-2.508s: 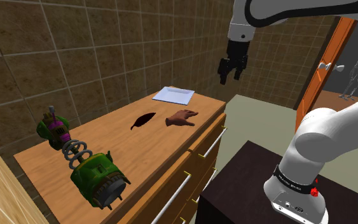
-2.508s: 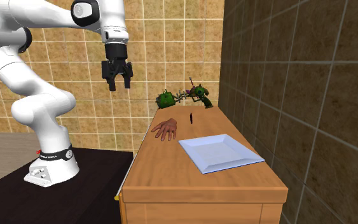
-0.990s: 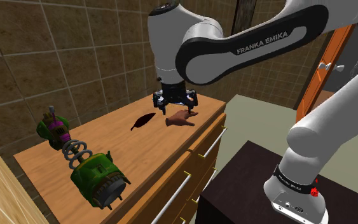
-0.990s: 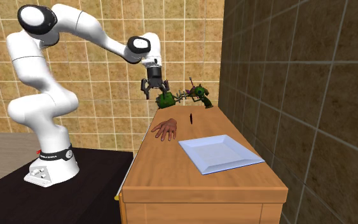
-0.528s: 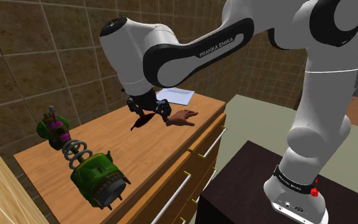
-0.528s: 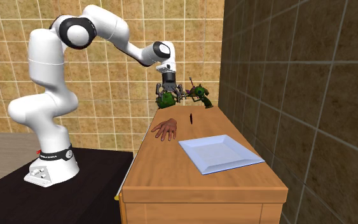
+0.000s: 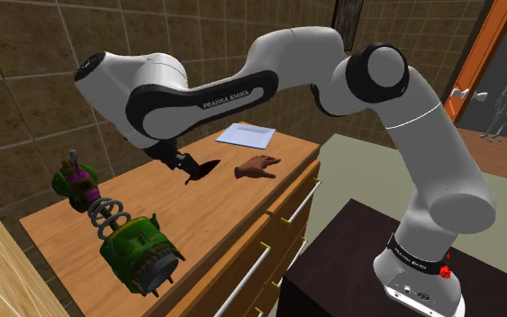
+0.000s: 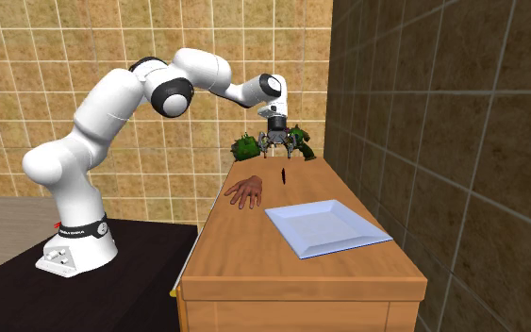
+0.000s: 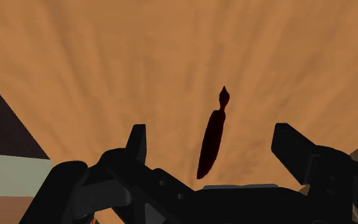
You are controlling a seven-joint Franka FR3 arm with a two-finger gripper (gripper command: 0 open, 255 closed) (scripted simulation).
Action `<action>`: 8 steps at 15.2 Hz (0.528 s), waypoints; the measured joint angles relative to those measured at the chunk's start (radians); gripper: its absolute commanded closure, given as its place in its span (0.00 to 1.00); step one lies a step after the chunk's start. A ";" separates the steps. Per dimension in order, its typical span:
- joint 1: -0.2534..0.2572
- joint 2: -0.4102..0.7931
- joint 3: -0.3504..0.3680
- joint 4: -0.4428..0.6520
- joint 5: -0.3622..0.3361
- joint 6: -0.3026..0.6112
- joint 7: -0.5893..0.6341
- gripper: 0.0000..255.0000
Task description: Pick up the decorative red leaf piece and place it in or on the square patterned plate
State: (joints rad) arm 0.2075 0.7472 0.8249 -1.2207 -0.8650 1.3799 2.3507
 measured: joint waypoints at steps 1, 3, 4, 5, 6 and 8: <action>0.049 0.055 -0.031 0.094 -0.023 -0.031 0.007 0.00; 0.079 0.094 -0.053 0.150 -0.038 -0.048 0.018 0.00; 0.076 0.096 -0.055 0.145 -0.039 -0.043 0.023 0.00; 0.070 0.096 -0.055 0.131 -0.039 -0.034 0.032 0.00; 0.062 0.094 -0.055 0.115 -0.039 -0.023 0.038 0.00; 0.034 0.083 -0.052 0.069 -0.037 0.005 0.047 0.00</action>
State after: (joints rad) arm 0.2419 0.8300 0.7729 -1.1518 -0.9019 1.3849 2.3982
